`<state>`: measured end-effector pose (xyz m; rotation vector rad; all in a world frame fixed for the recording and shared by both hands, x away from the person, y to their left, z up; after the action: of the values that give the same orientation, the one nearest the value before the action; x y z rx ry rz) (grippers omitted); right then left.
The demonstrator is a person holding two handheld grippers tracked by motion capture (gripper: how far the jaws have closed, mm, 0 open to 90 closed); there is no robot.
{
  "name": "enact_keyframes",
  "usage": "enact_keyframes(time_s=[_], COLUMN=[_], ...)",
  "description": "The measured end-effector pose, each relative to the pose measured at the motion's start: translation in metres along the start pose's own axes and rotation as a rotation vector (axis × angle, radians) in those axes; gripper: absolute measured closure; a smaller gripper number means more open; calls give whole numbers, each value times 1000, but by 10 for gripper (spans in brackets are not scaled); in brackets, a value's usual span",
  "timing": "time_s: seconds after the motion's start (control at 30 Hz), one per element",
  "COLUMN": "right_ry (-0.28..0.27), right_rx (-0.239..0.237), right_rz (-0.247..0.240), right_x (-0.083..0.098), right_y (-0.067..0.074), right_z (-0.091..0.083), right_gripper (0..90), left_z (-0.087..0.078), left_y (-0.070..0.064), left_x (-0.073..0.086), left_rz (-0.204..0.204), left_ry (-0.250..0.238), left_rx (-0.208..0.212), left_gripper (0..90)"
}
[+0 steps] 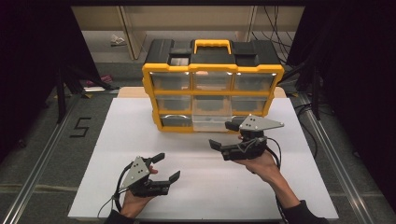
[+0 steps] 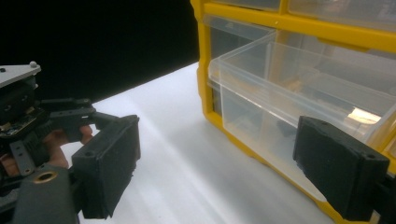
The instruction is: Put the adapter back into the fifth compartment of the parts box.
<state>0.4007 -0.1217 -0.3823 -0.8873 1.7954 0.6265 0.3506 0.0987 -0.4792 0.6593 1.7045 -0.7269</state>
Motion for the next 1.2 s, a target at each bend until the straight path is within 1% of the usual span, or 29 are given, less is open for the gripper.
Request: enact_keyframes(time_s=[0.23, 0.6, 0.67, 0.93, 1.2], right_ry=[-4, -23, -20, -43, -49], right_rx=[-7, -6, -6, 1, 8], right_rz=[6, 11, 11, 18, 23], right_x=[8, 17, 20, 26, 35], right_y=[4, 7, 7, 9, 10], right_z=[0, -4, -3, -6, -10], right_gripper=[157, 158, 158, 159, 159], left_z=[0, 0, 0, 0, 0], left_y=[0, 0, 0, -1, -1], left_x=[0, 0, 0, 0, 0], left_rz=[-4, -5, -5, -5, -5], left_ry=[0, -2, -3, 0, -1], left_rx=[1, 2, 2, 7, 10], left_gripper=[170, 170, 170, 170, 170])
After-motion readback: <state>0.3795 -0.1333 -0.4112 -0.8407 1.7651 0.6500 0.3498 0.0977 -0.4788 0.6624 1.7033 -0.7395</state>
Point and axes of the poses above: each handheld gripper's, and its own axes: z roughly forward along the jaws, x roughly out of its underside, y roughly to its left, the point moved 7 cm from there along z, roughly forward along the jaws, and after that the axes turned 4 degrees about -z, right-handed, at the moved point
